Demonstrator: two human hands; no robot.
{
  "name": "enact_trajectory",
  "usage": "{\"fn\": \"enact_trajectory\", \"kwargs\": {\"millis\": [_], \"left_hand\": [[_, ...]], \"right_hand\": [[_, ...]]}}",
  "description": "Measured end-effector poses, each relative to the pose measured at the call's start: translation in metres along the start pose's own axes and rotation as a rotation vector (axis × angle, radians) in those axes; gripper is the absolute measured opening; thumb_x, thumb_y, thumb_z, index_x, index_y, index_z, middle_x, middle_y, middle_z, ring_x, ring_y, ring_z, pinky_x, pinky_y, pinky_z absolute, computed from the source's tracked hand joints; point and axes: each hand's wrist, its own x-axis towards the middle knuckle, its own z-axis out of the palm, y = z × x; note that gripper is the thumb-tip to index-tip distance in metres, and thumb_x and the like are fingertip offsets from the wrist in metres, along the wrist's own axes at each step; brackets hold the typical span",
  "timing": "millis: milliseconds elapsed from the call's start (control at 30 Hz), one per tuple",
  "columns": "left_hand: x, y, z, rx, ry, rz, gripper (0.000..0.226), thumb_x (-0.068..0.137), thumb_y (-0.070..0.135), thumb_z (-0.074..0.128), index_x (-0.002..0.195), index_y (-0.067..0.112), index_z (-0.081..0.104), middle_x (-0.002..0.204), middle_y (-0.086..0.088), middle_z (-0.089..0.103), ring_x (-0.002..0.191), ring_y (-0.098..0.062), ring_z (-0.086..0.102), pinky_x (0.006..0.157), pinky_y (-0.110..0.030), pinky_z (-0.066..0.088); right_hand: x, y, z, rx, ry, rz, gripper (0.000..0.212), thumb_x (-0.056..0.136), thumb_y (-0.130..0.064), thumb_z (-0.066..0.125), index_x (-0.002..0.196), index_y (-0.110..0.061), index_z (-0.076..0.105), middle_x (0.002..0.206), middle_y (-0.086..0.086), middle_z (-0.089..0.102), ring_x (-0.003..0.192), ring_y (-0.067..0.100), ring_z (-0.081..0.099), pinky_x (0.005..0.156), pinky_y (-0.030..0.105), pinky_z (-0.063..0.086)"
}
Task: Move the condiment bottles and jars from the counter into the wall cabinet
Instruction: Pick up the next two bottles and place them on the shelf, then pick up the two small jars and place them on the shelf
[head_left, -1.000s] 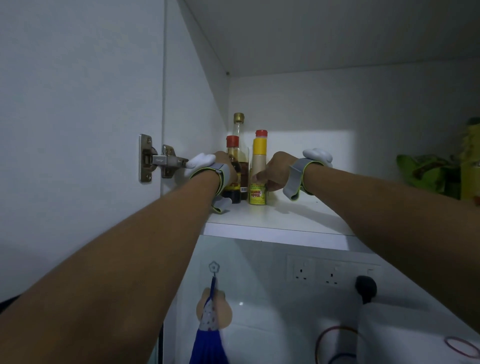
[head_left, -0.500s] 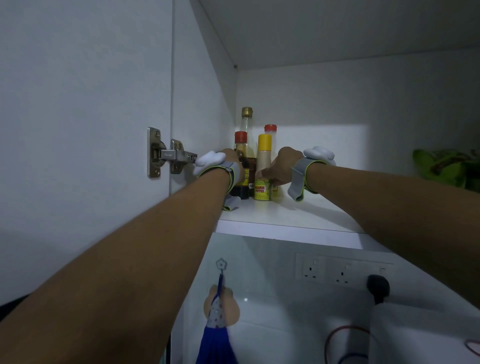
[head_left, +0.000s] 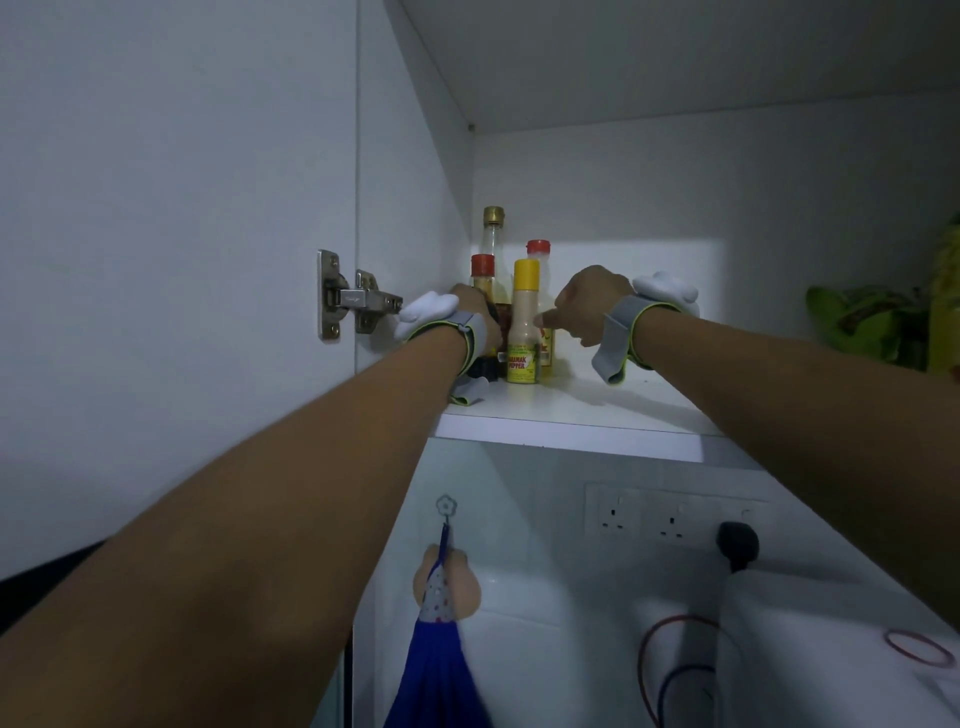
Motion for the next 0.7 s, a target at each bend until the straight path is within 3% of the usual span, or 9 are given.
{"fn": "enact_trajectory", "kwargs": {"millis": [100,200,433,600,700], "left_hand": [[-0.016,0.002,-0.015,-0.249,0.067,-0.053,0.054,0.097,0.033,0.06,0.139,0.004,0.042,0.134,-0.012,0.057,0.12,-0.028,0.059,0.089,-0.031,0.046],[-0.041,0.005,-0.034,-0.412,0.077,-0.043,0.057,0.092,0.033,0.066,0.138,0.009,0.044,0.129,-0.011,0.06,0.115,-0.03,0.06,0.088,-0.032,0.049],[-0.126,0.002,-0.07,-0.646,0.271,0.089,0.038,0.09,0.036,0.065,0.126,0.024,0.06,0.114,0.004,0.059,0.105,-0.018,0.059,0.082,-0.023,0.043],[-0.212,0.006,-0.078,-0.698,0.332,0.2,0.036,0.09,0.032,0.067,0.125,0.024,0.06,0.121,0.004,0.061,0.105,-0.011,0.061,0.087,-0.024,0.048],[-0.257,0.009,-0.071,-0.72,0.308,0.224,0.031,0.089,0.03,0.067,0.12,0.025,0.064,0.118,0.006,0.064,0.104,-0.008,0.063,0.088,-0.018,0.05]], "right_hand": [[-0.029,0.004,-0.016,0.072,0.068,-0.02,0.041,0.086,-0.035,0.073,0.11,-0.002,0.073,0.107,0.017,0.077,0.1,0.035,0.072,0.092,0.046,0.059],[-0.07,0.004,-0.028,0.039,0.169,-0.087,0.033,0.087,-0.03,0.07,0.117,-0.015,0.072,0.118,0.006,0.072,0.107,0.028,0.067,0.084,0.03,0.051],[-0.181,0.004,-0.051,0.163,0.317,-0.25,0.026,0.09,-0.025,0.064,0.114,-0.022,0.07,0.112,-0.003,0.072,0.104,0.021,0.066,0.091,0.035,0.053],[-0.261,0.02,-0.054,0.333,0.264,-0.243,0.021,0.091,-0.03,0.066,0.111,-0.025,0.071,0.107,-0.01,0.073,0.092,0.011,0.069,0.078,0.021,0.045],[-0.303,0.03,-0.045,0.423,0.211,-0.208,0.02,0.089,-0.032,0.07,0.108,-0.028,0.071,0.104,-0.012,0.073,0.09,0.008,0.071,0.082,0.024,0.051]]}}
